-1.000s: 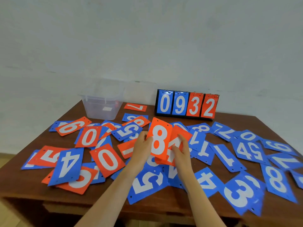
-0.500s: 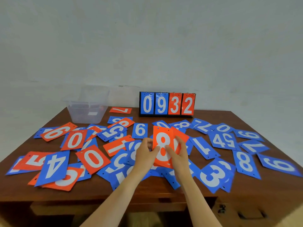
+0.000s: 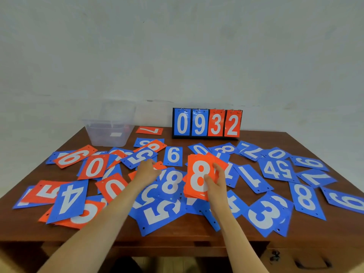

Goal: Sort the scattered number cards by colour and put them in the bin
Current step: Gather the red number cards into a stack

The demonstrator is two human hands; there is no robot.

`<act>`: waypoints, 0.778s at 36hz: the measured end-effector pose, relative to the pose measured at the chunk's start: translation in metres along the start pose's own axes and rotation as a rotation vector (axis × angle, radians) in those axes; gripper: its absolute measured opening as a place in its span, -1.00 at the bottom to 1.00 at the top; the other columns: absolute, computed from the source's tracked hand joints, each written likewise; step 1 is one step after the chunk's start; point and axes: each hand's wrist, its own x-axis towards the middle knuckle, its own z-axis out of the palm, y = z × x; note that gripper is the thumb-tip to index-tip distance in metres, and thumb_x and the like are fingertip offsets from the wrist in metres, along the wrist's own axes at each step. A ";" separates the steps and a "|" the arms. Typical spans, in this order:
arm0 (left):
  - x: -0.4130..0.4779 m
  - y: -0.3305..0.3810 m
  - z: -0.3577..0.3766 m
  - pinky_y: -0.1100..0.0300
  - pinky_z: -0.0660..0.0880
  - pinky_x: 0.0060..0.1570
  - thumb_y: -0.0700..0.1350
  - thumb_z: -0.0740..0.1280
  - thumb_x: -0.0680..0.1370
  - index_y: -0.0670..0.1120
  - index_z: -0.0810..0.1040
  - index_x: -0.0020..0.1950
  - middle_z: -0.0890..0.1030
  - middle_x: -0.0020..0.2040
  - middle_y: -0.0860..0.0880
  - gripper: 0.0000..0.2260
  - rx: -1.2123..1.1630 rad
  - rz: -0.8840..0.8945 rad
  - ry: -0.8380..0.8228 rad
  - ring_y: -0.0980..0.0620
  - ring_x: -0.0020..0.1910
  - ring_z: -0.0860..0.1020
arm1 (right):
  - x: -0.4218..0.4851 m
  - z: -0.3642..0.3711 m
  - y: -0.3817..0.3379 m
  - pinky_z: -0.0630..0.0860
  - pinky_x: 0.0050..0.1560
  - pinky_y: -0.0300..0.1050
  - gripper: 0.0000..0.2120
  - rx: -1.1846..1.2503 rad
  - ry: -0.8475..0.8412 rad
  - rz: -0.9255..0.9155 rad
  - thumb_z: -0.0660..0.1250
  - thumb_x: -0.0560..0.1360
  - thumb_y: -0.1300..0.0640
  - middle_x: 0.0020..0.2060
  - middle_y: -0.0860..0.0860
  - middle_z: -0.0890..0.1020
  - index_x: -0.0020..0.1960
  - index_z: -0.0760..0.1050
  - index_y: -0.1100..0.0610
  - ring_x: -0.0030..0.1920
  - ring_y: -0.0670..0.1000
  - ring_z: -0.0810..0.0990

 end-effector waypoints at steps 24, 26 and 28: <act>0.053 -0.043 -0.014 -0.11 0.25 0.38 0.04 0.34 0.53 -0.11 0.33 0.39 0.28 0.41 -0.21 -0.51 0.379 -0.115 0.123 -0.20 0.39 0.29 | 0.014 0.021 0.006 0.60 0.04 0.10 -0.60 -0.026 -0.029 0.056 0.20 0.61 0.14 0.37 0.00 0.37 0.36 0.25 -0.18 0.17 0.08 0.52; 0.050 -0.044 -0.016 -0.07 0.34 0.30 -0.04 0.31 0.56 -0.15 0.37 0.36 0.34 0.36 -0.21 -0.59 0.260 -0.089 0.196 -0.18 0.32 0.36 | 0.013 0.021 0.004 0.61 0.02 0.06 -0.60 -0.035 -0.028 0.057 0.21 0.60 0.14 0.34 -0.01 0.37 0.36 0.25 -0.19 0.14 0.05 0.51; 0.048 -0.044 -0.018 -0.04 0.42 0.20 -0.11 0.28 0.58 -0.18 0.38 0.34 0.39 0.30 -0.21 -0.65 0.149 -0.063 0.237 -0.17 0.25 0.43 | 0.012 0.021 0.004 0.61 -0.01 0.01 -0.59 -0.043 -0.024 0.053 0.21 0.60 0.15 0.34 -0.01 0.37 0.37 0.25 -0.17 0.12 0.02 0.49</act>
